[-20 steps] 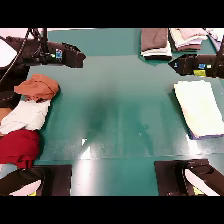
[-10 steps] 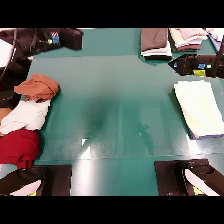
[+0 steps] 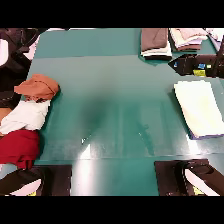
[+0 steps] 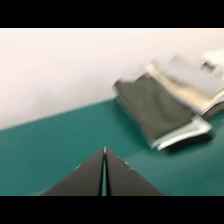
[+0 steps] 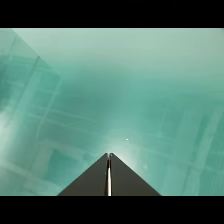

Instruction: Fold the shirts.

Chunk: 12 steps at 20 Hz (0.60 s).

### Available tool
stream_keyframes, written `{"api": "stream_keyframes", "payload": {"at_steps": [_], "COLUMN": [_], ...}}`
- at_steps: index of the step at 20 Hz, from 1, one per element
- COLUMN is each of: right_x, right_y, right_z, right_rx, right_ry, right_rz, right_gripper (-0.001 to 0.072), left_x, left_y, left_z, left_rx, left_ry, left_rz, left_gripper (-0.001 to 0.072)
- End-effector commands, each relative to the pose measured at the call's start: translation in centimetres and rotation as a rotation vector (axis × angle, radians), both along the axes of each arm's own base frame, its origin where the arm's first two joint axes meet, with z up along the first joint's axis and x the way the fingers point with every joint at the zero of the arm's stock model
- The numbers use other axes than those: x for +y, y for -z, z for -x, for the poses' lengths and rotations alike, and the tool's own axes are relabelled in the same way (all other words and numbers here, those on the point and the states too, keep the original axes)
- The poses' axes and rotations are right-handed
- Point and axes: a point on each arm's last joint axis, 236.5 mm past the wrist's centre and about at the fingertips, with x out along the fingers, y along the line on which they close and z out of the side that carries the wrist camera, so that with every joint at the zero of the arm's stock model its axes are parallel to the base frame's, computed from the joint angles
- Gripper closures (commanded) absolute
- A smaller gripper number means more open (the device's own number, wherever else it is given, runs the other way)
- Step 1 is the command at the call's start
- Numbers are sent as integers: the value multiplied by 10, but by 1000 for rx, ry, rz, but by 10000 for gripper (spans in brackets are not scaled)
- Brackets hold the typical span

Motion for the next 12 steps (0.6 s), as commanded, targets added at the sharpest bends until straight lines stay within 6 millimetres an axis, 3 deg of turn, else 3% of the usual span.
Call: {"api": "stream_keyframes", "payload": {"at_steps": [1, 2, 4, 6, 9, 12], "right_x": [0, 0, 0, 0, 0, 0], "right_y": [0, -1, 0, 0, 0, 0], "right_z": [0, -1, 0, 0, 0, 0], "right_rx": [-1, -3, -2, -2, 1, 0], "right_ry": [0, 1, 1, 1, 0, 0], "right_rz": [0, -1, -1, -1, 0, 0], "right_gripper": [692, 692, 692, 692, 693, 692], "left_x": [93, 133, 193, 230, 256, 260], "left_y": [111, 152, 220, 279, 345, 375], "left_z": [-17, -19, -18, -13, -8, -17], "left_rx": [409, 555, 752, 888, 1019, 1047], "left_ry": [-190, -279, -396, -460, -500, -505], "left_rz": [-163, -175, -172, -167, -161, -172], "left_gripper": [270, 163, 159, 159, 159, 159]}}
